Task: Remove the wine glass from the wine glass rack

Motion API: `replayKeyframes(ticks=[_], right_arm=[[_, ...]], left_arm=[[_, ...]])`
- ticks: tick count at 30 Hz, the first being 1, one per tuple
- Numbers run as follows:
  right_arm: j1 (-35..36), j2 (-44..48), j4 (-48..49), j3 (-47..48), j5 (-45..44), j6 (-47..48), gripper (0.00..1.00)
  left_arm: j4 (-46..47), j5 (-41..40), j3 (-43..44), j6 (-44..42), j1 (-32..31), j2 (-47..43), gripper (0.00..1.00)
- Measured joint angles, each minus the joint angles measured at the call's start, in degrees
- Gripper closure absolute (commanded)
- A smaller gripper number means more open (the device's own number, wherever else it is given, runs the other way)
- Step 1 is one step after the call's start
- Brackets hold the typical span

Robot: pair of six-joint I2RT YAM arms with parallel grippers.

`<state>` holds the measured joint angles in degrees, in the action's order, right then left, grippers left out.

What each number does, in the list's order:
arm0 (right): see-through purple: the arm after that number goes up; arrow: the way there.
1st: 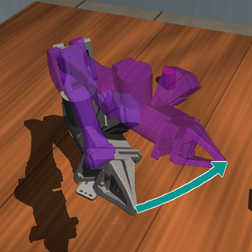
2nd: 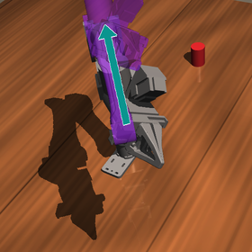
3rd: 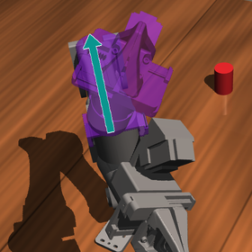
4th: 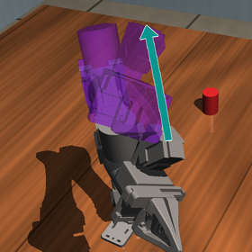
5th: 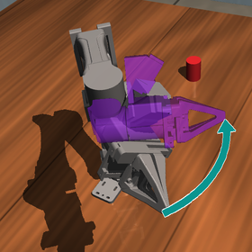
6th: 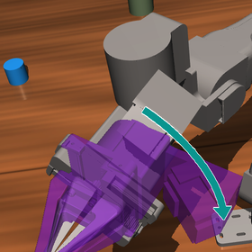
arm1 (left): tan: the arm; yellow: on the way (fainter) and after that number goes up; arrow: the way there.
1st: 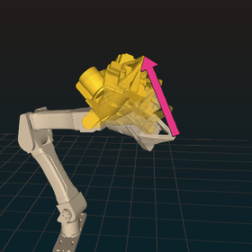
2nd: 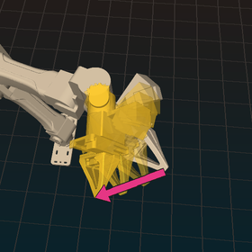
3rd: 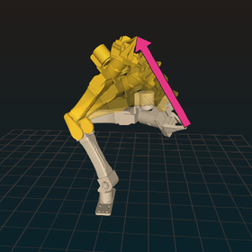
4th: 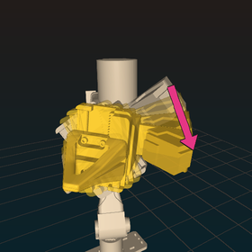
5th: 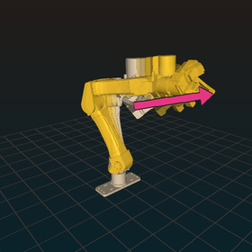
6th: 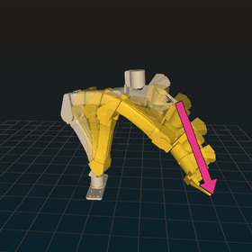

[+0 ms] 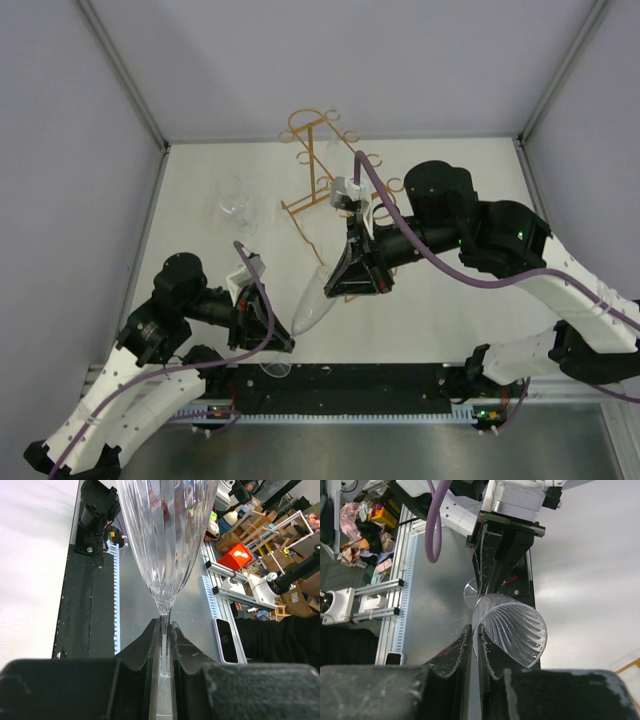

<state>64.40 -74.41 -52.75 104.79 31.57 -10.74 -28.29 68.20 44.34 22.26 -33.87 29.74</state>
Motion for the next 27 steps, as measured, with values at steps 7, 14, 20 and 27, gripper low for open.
replayKeyframes(ticks=[7,14,20,27], right_arm=[[-0.1,0.0,0.0,0.0,2.8,-0.3,1.00],[-0.1,0.0,0.0,-0.1,3.5,-0.4,1.00],[-0.2,1.2,-0.9,-2.3,2.3,0.3,1.00],[-1.6,9.2,-5.3,-12.5,-6.1,0.6,1.00]], left_arm=[[0.3,0.4,0.0,-0.9,0.0,-0.5,0.62],[0.9,0.6,0.0,-1.5,-0.1,-1.1,0.50],[0.8,-0.3,0.0,-2.1,-0.1,-1.1,0.48],[0.0,-3.1,0.0,-3.7,-0.2,-1.1,0.47]])
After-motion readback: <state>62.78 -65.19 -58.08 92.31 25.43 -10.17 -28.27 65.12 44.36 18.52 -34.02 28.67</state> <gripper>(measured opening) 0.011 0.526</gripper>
